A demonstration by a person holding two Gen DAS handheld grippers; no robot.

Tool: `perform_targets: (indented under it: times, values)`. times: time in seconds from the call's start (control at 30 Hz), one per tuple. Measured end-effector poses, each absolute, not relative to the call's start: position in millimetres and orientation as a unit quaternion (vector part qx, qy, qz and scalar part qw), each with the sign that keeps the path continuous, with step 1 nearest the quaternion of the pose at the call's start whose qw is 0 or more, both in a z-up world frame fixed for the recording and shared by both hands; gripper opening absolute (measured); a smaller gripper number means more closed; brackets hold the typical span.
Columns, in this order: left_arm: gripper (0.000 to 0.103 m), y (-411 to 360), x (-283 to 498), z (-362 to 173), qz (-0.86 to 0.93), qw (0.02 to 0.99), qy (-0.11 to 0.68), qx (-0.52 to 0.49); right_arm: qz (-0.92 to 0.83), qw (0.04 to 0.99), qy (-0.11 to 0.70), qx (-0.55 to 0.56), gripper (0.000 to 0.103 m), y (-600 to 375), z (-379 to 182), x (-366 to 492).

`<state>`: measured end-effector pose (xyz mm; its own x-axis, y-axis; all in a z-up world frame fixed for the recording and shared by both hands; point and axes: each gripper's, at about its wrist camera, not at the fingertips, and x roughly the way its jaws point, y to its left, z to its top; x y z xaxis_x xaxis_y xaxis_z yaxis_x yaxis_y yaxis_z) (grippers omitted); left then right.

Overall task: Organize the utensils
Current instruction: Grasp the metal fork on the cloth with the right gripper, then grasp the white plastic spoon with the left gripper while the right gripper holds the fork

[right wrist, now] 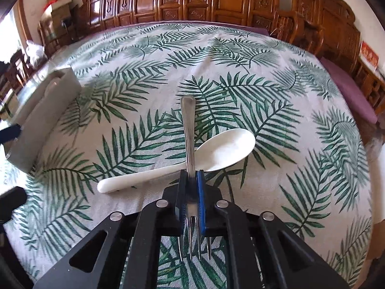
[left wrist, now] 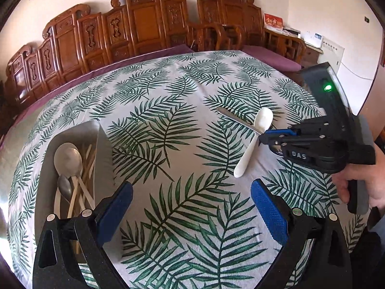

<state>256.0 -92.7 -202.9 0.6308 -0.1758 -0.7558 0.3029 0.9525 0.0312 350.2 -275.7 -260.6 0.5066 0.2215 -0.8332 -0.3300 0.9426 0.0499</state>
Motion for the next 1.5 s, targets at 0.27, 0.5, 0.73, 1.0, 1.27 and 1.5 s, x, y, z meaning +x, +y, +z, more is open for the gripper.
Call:
perform_targets:
  times: [0.27, 0.5, 0.73, 1.0, 1.27, 1.5]
  values:
    - [0.095, -125.6, 276.1, -211.5, -0.142, 0.892, 0.417, 0.102, 0.148, 0.887, 0.438, -0.001, 0.009, -319.6, -238.2, 345.9]
    - [0.085, -168.1, 299.1, -225.8, -0.170, 0.880, 0.424, 0.132, 0.133, 0.885, 0.446, 0.021, 0.009, -351.6, -246.1, 346.0]
    - [0.082, -195.3, 327.6, -230.1, -0.177, 0.875, 0.415, 0.175, 0.126, 0.889, 0.438, 0.035, 0.009, -364.8, -244.5, 345.9]
    - [0.082, -210.8, 350.8, -233.3, -0.216, 0.858, 0.419, 0.202, 0.108, 0.891, 0.438, 0.052, 0.009, -385.2, -245.9, 348.6]
    - [0.061, -213.8, 352.9, -252.3, -0.251, 0.823, 0.463, 0.214, 0.101, 0.889, 0.442, 0.061, 0.009, -391.9, -248.7, 349.7]
    - [0.038, -214.7, 347.3, -252.1, -0.276, 0.807, 0.481, 0.201, 0.104, 0.886, 0.450, 0.050, 0.009, -385.3, -252.0, 350.9]
